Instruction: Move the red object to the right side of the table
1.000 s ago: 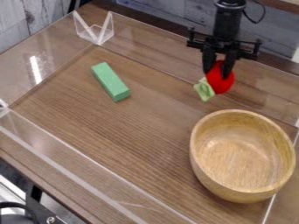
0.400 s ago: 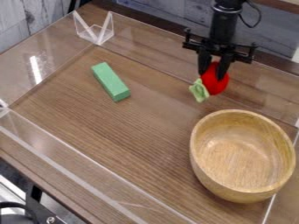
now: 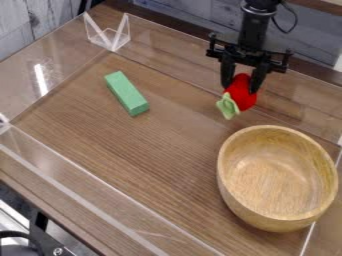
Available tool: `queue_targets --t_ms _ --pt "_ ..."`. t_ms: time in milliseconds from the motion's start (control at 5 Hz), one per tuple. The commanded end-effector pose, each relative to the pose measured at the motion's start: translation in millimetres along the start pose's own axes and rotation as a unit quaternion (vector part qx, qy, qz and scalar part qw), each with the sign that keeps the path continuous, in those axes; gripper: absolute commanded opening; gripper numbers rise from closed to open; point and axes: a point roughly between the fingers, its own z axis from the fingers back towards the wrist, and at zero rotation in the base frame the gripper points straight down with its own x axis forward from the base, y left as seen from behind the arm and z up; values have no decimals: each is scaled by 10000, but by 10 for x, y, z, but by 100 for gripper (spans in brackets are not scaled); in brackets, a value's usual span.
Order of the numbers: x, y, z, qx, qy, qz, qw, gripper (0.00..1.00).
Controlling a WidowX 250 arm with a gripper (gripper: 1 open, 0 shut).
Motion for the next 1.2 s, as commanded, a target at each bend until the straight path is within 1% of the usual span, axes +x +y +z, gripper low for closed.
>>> queue_targets --t_ms 0,200,400,600,800,1000 --pt "34 -50 427 -202 -524 189 9982 100" --pt "-30 -203 530 -259 -519 630 9963 100" --pt "-92 -368 616 -303 -488 1035 9930 100" --pt "-115 -391 547 -214 -391 931 9947 100" --pt "-136 -338 486 -116 -289 872 9957 100" --pt "-152 -357 377 -21 -182 966 9952 100"
